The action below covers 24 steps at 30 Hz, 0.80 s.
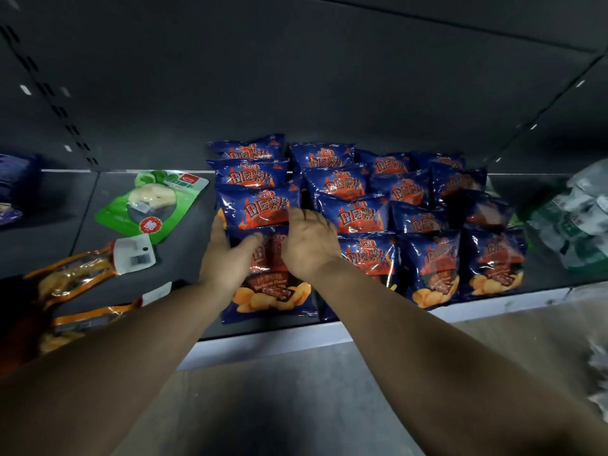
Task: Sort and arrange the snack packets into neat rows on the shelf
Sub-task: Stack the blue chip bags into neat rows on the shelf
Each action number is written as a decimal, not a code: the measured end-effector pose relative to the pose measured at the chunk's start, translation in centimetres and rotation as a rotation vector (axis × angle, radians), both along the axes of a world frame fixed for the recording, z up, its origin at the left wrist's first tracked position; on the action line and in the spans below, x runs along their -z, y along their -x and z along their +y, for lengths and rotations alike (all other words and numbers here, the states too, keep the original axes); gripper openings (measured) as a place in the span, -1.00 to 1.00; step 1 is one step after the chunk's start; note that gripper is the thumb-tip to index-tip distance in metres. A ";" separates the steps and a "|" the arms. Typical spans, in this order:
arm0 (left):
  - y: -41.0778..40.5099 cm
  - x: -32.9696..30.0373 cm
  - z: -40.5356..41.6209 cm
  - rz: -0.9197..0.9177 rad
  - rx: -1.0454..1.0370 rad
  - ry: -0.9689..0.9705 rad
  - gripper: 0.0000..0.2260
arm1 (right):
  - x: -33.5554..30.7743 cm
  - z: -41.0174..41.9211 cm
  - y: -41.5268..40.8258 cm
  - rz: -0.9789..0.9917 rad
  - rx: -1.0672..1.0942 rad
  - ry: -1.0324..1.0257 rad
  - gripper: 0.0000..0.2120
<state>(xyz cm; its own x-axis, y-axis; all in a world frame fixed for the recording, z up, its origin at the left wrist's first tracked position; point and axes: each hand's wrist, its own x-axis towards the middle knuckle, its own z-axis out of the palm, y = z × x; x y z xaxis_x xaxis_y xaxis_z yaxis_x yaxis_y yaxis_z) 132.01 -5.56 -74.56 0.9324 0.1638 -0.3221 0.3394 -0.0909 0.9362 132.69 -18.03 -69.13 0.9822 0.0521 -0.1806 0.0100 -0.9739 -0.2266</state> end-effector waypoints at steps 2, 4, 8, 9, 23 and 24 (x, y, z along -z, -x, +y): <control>-0.4 -0.2 0.4 -0.003 0.006 0.006 -0.42 | 0.0 -0.1 -0.2 0.003 0.030 -0.019 -0.51; -0.6 -0.4 0.6 -0.009 0.028 -0.001 -0.46 | 0.1 -0.1 -0.5 0.007 0.065 -0.039 -0.52; -0.7 -0.4 0.5 0.020 0.053 -0.002 -0.31 | 0.4 -0.1 -1.0 0.004 0.105 -0.036 -0.50; -0.7 -0.4 0.5 0.035 0.058 -0.002 -0.28 | 0.4 0.0 -1.1 0.004 0.108 -0.026 -0.50; -1.0 -0.2 0.6 0.035 0.098 -0.029 -0.13 | 0.8 0.8 -0.8 0.015 0.102 0.019 -0.51; -1.0 -0.2 0.7 0.026 0.099 -0.021 -0.15 | 0.7 0.8 -0.8 0.006 0.110 0.015 -0.50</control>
